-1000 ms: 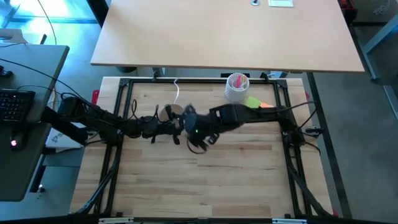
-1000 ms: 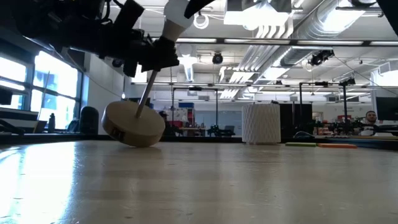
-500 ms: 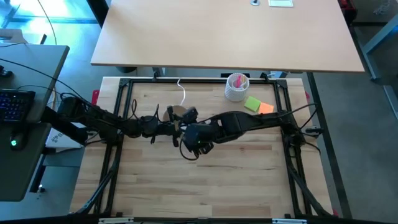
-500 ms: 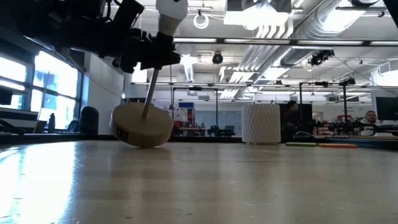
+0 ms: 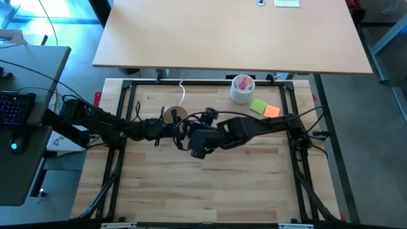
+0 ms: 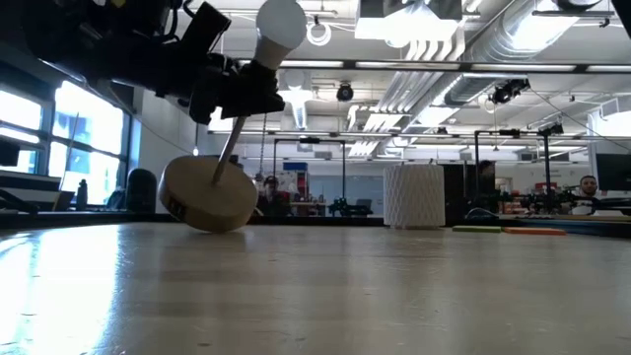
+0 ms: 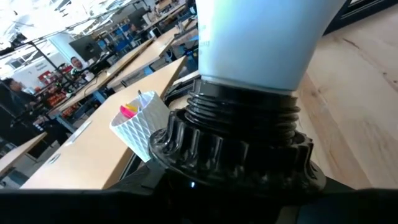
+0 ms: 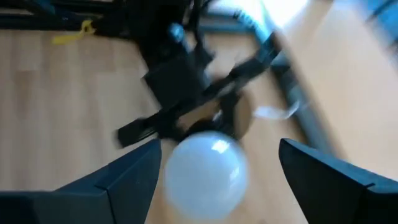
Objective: Screw lightbulb
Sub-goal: Remove the white lightbulb from the desk lamp
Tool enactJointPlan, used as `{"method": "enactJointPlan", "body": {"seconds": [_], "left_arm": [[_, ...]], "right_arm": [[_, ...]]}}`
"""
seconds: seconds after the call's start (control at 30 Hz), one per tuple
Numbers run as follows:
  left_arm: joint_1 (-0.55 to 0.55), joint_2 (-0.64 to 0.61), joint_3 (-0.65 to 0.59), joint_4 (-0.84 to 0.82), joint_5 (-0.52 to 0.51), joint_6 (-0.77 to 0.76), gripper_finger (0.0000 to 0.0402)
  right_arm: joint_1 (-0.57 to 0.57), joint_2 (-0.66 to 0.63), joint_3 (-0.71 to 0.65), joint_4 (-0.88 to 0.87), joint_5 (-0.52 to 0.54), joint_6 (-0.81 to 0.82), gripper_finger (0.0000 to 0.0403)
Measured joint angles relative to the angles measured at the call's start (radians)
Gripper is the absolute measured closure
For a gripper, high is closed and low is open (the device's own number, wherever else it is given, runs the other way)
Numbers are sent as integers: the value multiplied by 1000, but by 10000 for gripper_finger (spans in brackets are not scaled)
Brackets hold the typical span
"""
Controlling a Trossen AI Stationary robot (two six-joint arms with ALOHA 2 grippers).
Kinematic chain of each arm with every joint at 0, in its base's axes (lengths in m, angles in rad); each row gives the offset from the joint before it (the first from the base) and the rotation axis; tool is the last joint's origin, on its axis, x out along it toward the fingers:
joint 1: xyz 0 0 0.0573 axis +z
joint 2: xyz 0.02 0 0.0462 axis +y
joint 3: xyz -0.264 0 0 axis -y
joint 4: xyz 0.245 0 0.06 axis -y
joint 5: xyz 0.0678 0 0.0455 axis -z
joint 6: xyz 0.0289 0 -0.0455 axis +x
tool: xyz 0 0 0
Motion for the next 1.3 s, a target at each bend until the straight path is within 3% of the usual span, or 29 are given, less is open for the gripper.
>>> {"method": "enactJointPlan", "body": {"seconds": [0.1,0.2,0.5,0.7,0.83,0.93,1.03,1.13,1.3], "left_arm": [[0,0,0,1,0,2,239],[2,0,0,1,-8,2,239],[2,-1,-1,3,-10,3,239],[3,-2,-1,3,-20,3,239],[2,-2,0,-4,-5,17,246],[1,-2,1,-4,5,9,248],[1,-2,3,4,4,5,247],[1,-5,3,9,-4,4,247],[-5,-5,3,12,35,14,247]], "right_arm": [[-10,0,-11,-70,-29,167,80],[-18,-1,-38,-100,-2,228,80],[-59,-1,-115,28,-65,74,117],[-80,-3,-115,31,-124,-222,153],[-68,-3,-114,-4,-144,-669,155],[-42,-1,-116,-19,-78,-1058,156],[-13,2,-117,-14,20,-1311,156],[9,3,-120,13,75,-1363,156],[49,3,-99,56,-18,-1091,139]]}}
